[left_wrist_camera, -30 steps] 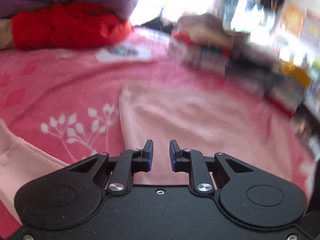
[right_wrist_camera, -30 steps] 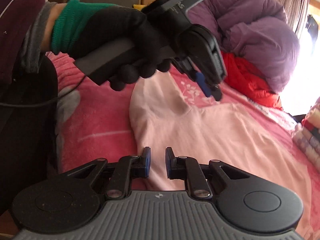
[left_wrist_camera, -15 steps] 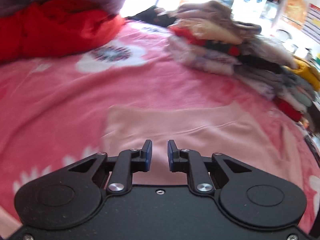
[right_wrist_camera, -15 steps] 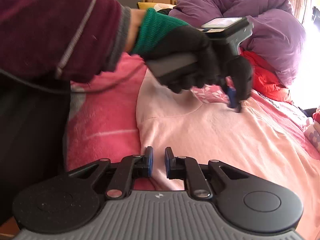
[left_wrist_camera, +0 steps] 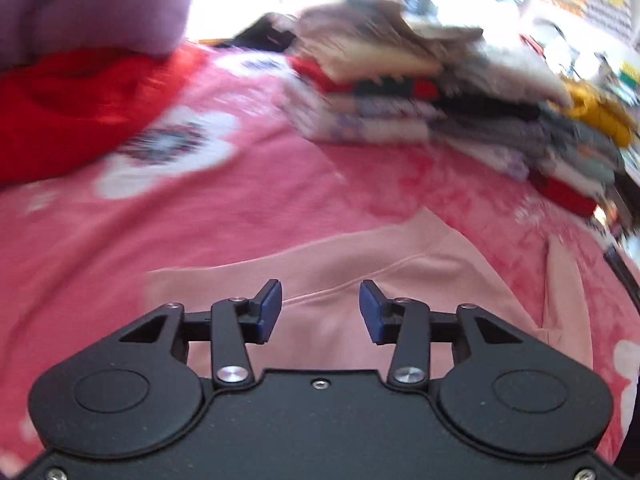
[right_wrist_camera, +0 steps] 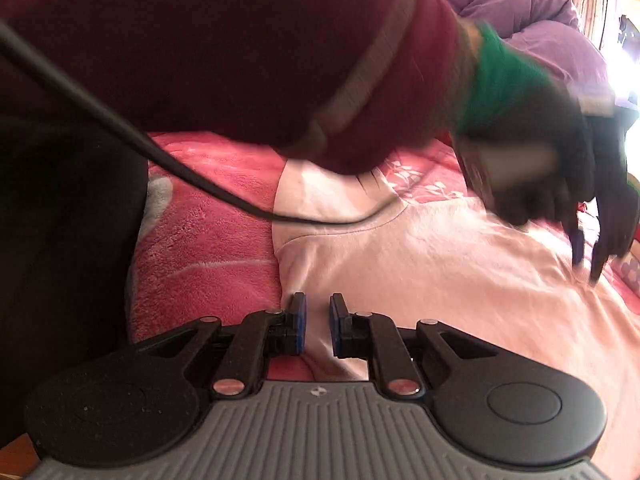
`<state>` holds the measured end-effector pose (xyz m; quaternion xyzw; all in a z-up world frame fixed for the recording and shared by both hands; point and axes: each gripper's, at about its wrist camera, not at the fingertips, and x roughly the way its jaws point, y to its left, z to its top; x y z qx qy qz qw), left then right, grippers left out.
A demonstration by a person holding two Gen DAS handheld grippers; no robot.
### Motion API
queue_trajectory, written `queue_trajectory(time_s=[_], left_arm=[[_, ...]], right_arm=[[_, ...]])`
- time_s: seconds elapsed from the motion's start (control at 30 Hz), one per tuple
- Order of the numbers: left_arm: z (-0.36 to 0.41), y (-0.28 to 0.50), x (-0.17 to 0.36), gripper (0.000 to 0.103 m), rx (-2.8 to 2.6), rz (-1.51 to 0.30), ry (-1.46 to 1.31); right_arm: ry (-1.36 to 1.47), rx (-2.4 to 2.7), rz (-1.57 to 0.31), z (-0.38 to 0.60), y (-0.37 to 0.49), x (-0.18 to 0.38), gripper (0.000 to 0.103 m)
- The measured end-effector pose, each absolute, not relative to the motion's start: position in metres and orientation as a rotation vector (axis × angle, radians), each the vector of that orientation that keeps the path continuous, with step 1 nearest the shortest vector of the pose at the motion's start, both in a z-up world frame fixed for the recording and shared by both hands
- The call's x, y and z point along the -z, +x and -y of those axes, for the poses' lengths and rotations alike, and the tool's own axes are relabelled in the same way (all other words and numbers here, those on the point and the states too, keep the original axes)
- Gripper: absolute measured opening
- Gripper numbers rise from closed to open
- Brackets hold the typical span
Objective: Fold clothes
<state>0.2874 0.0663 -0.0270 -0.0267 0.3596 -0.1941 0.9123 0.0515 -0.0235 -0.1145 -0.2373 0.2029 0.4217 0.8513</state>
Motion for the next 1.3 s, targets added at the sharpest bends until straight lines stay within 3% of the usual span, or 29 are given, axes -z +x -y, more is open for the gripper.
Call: queue_trajectory(time_s=[0.17, 0.27, 0.43, 0.53, 0.73, 0.87, 0.97, 1.3], left_arm=[[-0.144, 0.178, 0.022, 0.04, 0.209, -0.694, -0.177], [-0.153, 0.128, 0.045, 0.04, 0.222, -0.72, -0.261], [-0.114, 0.104, 0.096, 0.039, 0.257, -0.863, 0.017], [-0.143, 0.093, 0.071, 0.039, 0.297, -0.764, -0.179], [-0.19, 0.12, 0.06, 0.037, 0.198, -0.599, -0.351], [-0.164, 0.156, 0.071, 0.029, 0.197, -0.647, -0.069], [-0.144, 0.183, 0.109, 0.026, 0.134, -0.73, 0.127], [-0.236, 0.182, 0.083, 0.028, -0.041, -0.635, -0.194]], right_arm=[[-0.511, -0.871, -0.386, 0.026, 0.039, 0.111, 0.015], [-0.483, -0.861, -0.362, 0.033, 0.034, 0.102, 0.017], [-0.466, -0.846, -0.397, 0.036, 0.034, 0.098, 0.017], [-0.458, -0.829, -0.427, 0.039, 0.037, 0.095, 0.017], [-0.427, -0.793, -0.391, 0.015, 0.054, 0.079, 0.017], [-0.416, -0.792, -0.452, -0.019, 0.081, 0.081, 0.017], [-0.415, -0.796, -0.579, -0.031, 0.097, 0.099, 0.019], [-0.373, -0.802, -0.573, -0.021, 0.114, 0.062, 0.019]])
